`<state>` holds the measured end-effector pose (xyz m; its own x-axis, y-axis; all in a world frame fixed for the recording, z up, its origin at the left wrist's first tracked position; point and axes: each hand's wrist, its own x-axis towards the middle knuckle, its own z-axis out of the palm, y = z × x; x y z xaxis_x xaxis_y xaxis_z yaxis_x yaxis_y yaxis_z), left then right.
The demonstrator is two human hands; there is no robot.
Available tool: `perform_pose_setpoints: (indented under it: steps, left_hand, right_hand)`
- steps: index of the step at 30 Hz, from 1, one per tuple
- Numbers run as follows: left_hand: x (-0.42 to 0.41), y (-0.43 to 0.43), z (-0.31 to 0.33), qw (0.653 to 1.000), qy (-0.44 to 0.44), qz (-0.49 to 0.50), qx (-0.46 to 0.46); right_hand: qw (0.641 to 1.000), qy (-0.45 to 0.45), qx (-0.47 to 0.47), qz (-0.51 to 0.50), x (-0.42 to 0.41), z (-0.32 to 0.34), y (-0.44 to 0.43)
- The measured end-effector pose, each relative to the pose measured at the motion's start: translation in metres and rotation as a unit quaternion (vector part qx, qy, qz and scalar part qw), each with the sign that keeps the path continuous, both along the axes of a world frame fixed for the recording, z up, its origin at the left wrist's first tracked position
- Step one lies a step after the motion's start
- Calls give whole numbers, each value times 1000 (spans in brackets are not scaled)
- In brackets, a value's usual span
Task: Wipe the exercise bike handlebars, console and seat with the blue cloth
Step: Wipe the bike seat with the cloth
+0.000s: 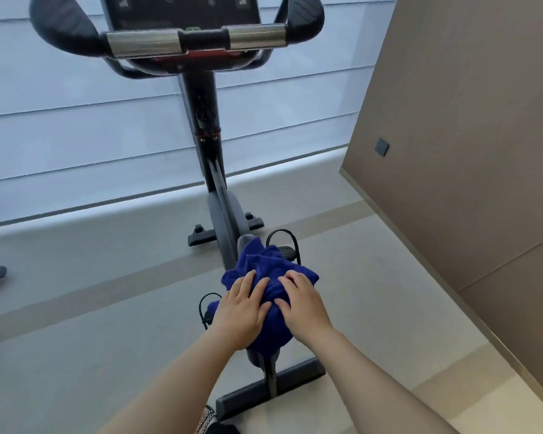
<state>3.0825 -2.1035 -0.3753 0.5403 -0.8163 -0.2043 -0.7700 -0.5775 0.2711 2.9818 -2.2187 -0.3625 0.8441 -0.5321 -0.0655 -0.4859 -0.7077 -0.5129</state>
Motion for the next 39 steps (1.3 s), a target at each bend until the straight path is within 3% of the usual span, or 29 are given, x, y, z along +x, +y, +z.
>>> perform_pose_setpoints:
  steps: [13,21,28,39]
  left_hand:
    - [-60,39,13,990,-55,128,30]
    - [-61,22,13,994,-15,107,36]
    - [-28,7,4,993,32,109,-9]
    - [41,-26,-3,994,-50,-32,93]
  right_hand:
    - [987,-33,9,160,-31,-6,22]
    - [976,-7,-39,213,-25,-14,8]
    - [981,-8,-7,194,5,-20,-5]
    - [988,50,-2,145,63,-16,-25]
